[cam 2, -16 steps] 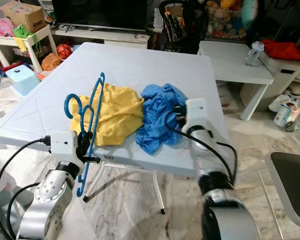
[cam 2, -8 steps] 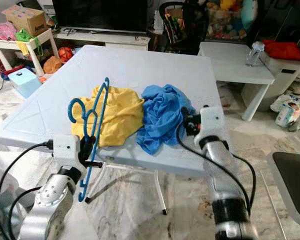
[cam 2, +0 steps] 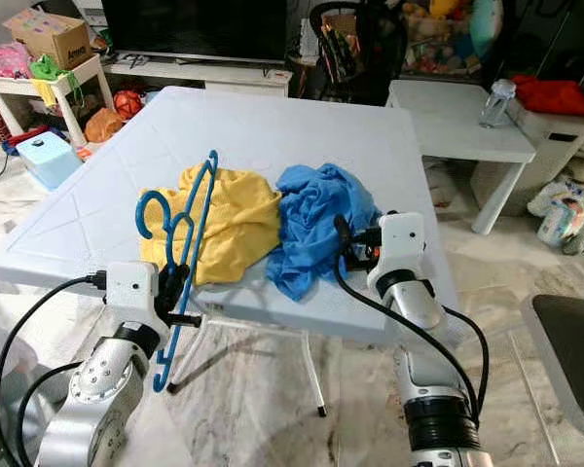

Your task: Hang hanger

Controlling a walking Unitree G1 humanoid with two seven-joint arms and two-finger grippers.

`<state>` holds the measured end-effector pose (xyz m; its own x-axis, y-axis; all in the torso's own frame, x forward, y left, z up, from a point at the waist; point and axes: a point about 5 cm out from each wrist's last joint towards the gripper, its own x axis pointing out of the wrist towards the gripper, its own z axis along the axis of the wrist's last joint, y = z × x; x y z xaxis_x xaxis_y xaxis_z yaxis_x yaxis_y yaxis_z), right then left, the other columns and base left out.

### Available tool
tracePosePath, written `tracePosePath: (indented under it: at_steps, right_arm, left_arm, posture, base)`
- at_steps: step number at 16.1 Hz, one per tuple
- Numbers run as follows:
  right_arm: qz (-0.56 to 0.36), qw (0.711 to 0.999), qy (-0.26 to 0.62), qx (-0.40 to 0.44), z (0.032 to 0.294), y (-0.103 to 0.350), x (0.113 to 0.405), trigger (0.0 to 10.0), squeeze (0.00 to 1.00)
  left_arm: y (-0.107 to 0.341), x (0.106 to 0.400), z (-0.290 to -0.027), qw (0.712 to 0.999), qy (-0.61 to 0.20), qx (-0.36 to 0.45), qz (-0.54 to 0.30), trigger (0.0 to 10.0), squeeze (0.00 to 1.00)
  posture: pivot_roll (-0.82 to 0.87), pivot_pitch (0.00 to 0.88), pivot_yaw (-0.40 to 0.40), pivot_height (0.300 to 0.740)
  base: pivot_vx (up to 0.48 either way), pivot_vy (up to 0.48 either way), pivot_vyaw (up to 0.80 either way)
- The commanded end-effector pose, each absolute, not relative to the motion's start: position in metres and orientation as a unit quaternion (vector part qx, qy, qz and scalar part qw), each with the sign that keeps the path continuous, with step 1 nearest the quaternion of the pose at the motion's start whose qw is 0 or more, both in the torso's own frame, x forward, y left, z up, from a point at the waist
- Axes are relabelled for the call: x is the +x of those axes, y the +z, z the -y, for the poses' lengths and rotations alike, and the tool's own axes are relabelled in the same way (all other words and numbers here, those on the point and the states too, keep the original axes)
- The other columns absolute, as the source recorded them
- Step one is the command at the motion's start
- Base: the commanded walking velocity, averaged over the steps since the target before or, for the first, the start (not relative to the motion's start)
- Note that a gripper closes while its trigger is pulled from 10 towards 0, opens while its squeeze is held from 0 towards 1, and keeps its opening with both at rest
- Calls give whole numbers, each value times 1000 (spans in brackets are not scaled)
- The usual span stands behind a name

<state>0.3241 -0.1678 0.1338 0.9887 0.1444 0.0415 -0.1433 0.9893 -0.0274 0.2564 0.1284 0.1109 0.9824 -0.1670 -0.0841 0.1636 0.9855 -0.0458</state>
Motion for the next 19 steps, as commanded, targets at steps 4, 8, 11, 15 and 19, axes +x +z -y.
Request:
tracePosePath:
  at_steps: [4, 8, 11, 15, 19]
  right_arm:
    - [9, 998, 67, -2, 169, 133, 323, 10000, 1000]
    - [7, 998, 67, -3, 168, 133, 324, 10000, 1000]
    - [5, 998, 67, -3, 169, 133, 325, 10000, 1000]
    - [1, 998, 68, -2, 169, 131, 324, 10000, 757]
    - [-5, 997, 71, -3, 170, 130, 325, 10000, 0]
  left_arm:
    - [111, 257, -126, 995, -88, -16, -47, 10000, 0]
    - [111, 258, -126, 995, -86, -17, -48, 10000, 0]
    - [111, 258, -126, 995, -85, -19, -47, 10000, 0]
    - [111, 260, -127, 995, -79, -36, -49, 10000, 0]
    - [111, 261, -127, 994, -81, -50, -54, 10000, 0]
  posture:
    - [-1, 0, -37, 740]
    - [1, 0, -40, 740]
    - [1, 0, -40, 740]
    - [-1, 0, -38, 740]
    - [0, 0, -39, 740]
  base:
    - [-339, 0, 0]
    - [-371, 0, 0]
    - [-341, 0, 0]
    - [0, 0, 0]
    - [0, 0, 0]
